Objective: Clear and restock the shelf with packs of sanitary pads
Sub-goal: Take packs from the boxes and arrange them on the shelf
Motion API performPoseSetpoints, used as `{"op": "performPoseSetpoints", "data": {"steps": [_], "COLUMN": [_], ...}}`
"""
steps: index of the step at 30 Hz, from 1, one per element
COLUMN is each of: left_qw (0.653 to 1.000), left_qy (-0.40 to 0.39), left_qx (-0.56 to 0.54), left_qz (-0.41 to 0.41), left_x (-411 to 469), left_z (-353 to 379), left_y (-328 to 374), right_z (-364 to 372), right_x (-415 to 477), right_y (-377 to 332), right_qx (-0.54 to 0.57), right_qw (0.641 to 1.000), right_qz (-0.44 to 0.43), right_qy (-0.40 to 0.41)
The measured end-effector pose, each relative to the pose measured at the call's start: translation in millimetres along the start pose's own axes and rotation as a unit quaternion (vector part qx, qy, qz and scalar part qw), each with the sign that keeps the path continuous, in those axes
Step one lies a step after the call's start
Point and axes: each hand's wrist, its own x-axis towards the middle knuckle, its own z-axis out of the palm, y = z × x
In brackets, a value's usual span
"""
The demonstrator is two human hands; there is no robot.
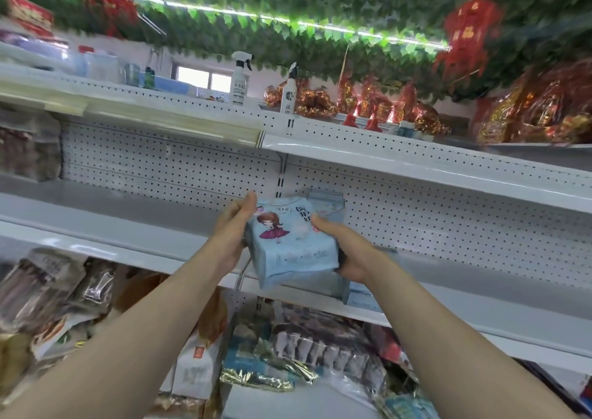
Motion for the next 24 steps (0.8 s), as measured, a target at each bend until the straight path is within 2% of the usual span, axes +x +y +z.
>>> {"op": "performPoseSetpoints", "data": {"steps": [4, 6, 10, 12, 18, 24], "left_qw": [0.998, 0.999, 0.988, 0.983, 0.984, 0.983], "left_qy": [0.033, 0.035, 0.035, 0.029, 0.019, -0.006], "left_qx": [-0.013, 0.015, 0.116, 0.128, 0.134, 0.143], "left_qz": [0.056, 0.033, -0.094, -0.126, -0.119, -0.111], "left_x": [6.0, 9.3, 12.9, 17.3, 51.6, 109.9], "left_z": [-0.9, -1.9, -8.1, -12.1, -37.1, -85.3], "left_y": [-9.3, -13.4, -14.7, -11.7, -2.9, 3.2], "right_z": [-9.8, -10.4, -7.2, -3.4, 12.3, 43.8], "right_x": [13.6, 22.5, 38.7, 46.0, 81.8, 142.6], "right_y": [12.2, 17.4, 29.2, 33.6, 33.3, 32.7], "right_qx": [-0.015, 0.005, 0.023, 0.033, 0.035, -0.02], "right_qw": [0.999, 0.999, 0.996, 0.994, 0.992, 0.988], "right_qz": [-0.019, -0.038, -0.085, -0.101, -0.124, -0.14], "right_qy": [-0.044, -0.038, -0.005, 0.002, 0.009, 0.068]}}
